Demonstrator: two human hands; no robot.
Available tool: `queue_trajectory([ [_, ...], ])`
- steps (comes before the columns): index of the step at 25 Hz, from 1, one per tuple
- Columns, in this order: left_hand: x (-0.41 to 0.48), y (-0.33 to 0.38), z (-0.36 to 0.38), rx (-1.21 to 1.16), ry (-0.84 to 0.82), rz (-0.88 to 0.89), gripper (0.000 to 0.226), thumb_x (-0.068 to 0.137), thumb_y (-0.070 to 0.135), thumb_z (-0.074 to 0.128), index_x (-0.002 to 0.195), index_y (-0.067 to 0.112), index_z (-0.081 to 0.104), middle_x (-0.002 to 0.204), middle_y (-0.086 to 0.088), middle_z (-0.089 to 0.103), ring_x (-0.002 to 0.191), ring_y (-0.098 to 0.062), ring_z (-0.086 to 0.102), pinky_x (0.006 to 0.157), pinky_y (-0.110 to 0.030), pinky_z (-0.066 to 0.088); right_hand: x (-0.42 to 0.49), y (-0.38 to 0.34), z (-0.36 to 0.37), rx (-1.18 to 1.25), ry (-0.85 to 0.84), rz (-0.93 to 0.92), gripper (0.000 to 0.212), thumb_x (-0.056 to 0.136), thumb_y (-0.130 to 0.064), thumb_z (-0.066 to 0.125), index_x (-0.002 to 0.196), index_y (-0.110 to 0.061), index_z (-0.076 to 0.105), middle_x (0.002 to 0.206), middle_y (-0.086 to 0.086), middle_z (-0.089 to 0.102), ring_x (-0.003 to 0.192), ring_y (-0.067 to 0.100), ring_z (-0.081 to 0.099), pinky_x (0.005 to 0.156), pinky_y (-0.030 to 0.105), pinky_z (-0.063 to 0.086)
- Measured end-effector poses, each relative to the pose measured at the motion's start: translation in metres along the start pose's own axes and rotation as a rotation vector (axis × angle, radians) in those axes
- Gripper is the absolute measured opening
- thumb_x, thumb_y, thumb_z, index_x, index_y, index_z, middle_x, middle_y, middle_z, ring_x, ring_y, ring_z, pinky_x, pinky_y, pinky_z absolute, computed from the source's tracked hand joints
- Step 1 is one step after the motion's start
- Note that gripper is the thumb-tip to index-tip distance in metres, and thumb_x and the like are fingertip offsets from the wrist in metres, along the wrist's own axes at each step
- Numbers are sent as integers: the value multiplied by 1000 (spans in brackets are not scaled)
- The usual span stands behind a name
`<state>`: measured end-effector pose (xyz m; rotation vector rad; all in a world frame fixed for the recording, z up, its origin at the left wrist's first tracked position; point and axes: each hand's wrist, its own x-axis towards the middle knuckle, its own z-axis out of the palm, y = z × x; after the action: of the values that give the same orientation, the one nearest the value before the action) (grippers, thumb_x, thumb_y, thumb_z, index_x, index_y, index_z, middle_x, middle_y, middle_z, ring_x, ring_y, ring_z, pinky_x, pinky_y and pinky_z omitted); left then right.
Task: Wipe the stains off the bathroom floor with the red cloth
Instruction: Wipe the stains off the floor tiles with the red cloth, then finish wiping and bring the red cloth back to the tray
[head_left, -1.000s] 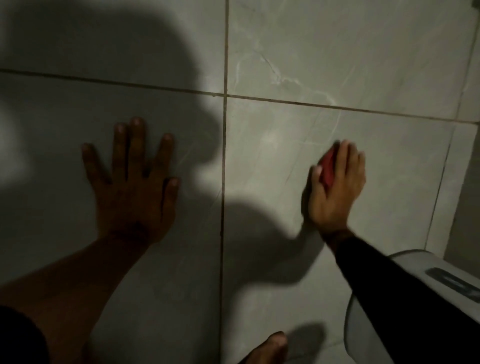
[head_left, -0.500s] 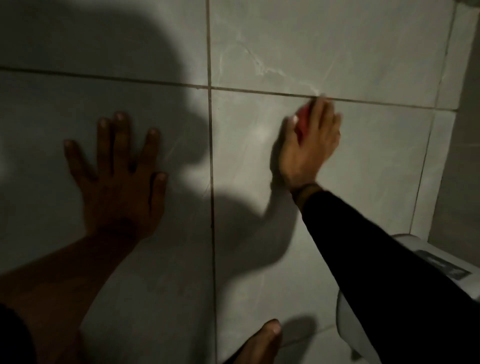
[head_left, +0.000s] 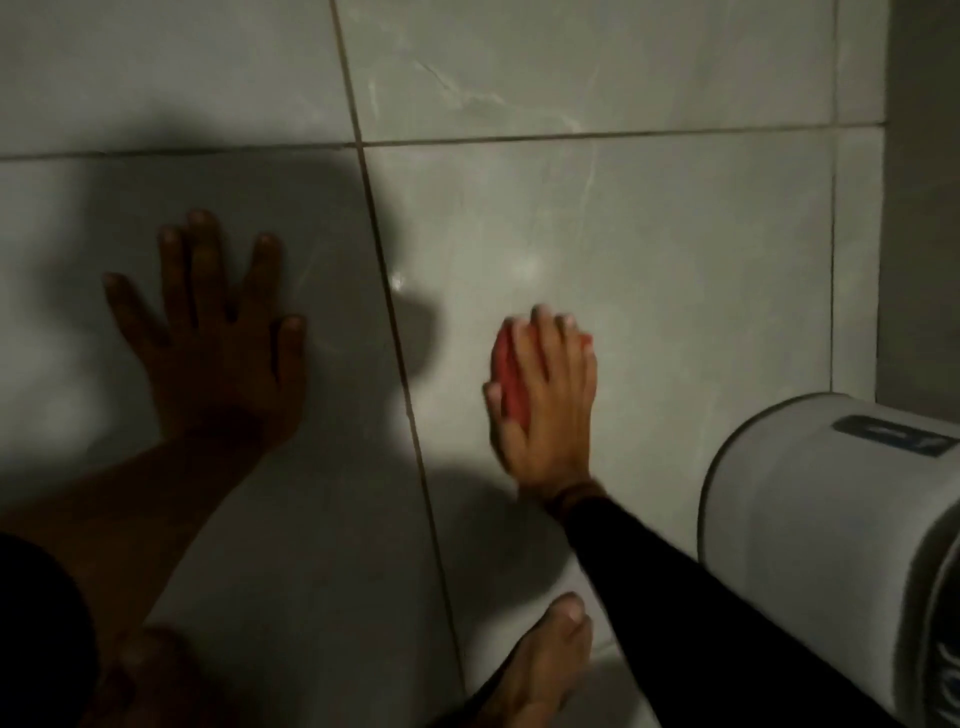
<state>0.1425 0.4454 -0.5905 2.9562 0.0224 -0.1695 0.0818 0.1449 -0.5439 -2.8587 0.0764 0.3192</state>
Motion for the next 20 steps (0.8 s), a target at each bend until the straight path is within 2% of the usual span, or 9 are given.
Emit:
queue_trajectory([
  [2, 0, 0, -6, 44, -38, 12, 73, 106, 53, 29, 174, 33, 11, 182, -19, 4, 168, -43, 4, 123, -76, 2, 55, 1, -14, 174, 130, 246, 67, 106, -40, 54, 168, -18, 39, 178, 12, 32, 168, 38, 18, 136, 57, 12],
  [5, 6, 13, -42, 74, -271, -6, 73, 104, 51, 38, 170, 23, 20, 178, -27, 12, 164, -50, 14, 121, -79, 9, 99, -12, -49, 661, 89, 513, 60, 113, -37, 50, 169, -19, 38, 179, 9, 33, 169, 33, 17, 139, 51, 8],
  [7, 17, 47, -84, 20, -431, -120, 66, 104, 54, 41, 159, 17, 39, 172, -25, 31, 158, -47, 30, 122, -76, 19, 90, -24, -85, 1118, 82, 650, 56, 115, -31, 50, 167, -14, 39, 174, 10, 41, 164, 29, 33, 137, 50, 24],
  [10, 16, 134, -152, -429, -678, -239, 70, 110, 55, 33, 162, 10, 45, 171, -17, 41, 159, -35, 37, 131, -50, 25, 21, -44, -149, 1607, 110, 894, 40, 115, -23, 51, 152, -9, 53, 141, 13, 63, 125, 29, 64, 92, 48, 64],
  [12, 1, 208, -206, -765, -885, -374, 71, 107, 61, 36, 160, 16, 51, 159, -10, 57, 146, -30, 53, 120, -43, 39, -41, -45, -201, 1755, 110, 1028, 19, 114, -27, 54, 127, -15, 61, 119, 9, 68, 101, 25, 69, 66, 38, 65],
  [14, -20, 278, -262, -864, -1101, -389, 58, 102, 64, 47, 134, 23, 71, 121, -2, 78, 108, -24, 72, 88, -35, 59, -97, -33, -254, 1811, 218, 1168, 13, 110, -29, 59, 112, -19, 68, 108, 4, 75, 93, 19, 74, 67, 32, 67],
  [16, -49, 339, -308, -832, -1207, -211, 33, 98, 52, 65, 107, 24, 81, 90, 2, 82, 82, -22, 76, 61, -27, 61, -147, -6, -304, 1819, 422, 1296, 21, 108, -27, 62, 114, -12, 76, 103, 6, 83, 92, 22, 79, 72, 33, 69],
  [18, -78, 392, -338, -765, -1239, 31, 14, 95, 35, 77, 104, 25, 80, 81, 2, 80, 67, -17, 75, 55, -28, 60, -191, 29, -347, 1799, 570, 1411, 35, 108, -29, 62, 130, -5, 75, 115, 12, 84, 108, 31, 79, 91, 46, 68],
  [20, -101, 442, -353, -694, -1298, 190, 23, 92, 29, 81, 115, 25, 78, 89, 1, 79, 64, -12, 76, 60, -32, 62, -223, 68, -380, 1799, 653, 1511, 41, 106, -30, 63, 140, -7, 70, 132, 21, 77, 122, 43, 72, 99, 55, 63],
])
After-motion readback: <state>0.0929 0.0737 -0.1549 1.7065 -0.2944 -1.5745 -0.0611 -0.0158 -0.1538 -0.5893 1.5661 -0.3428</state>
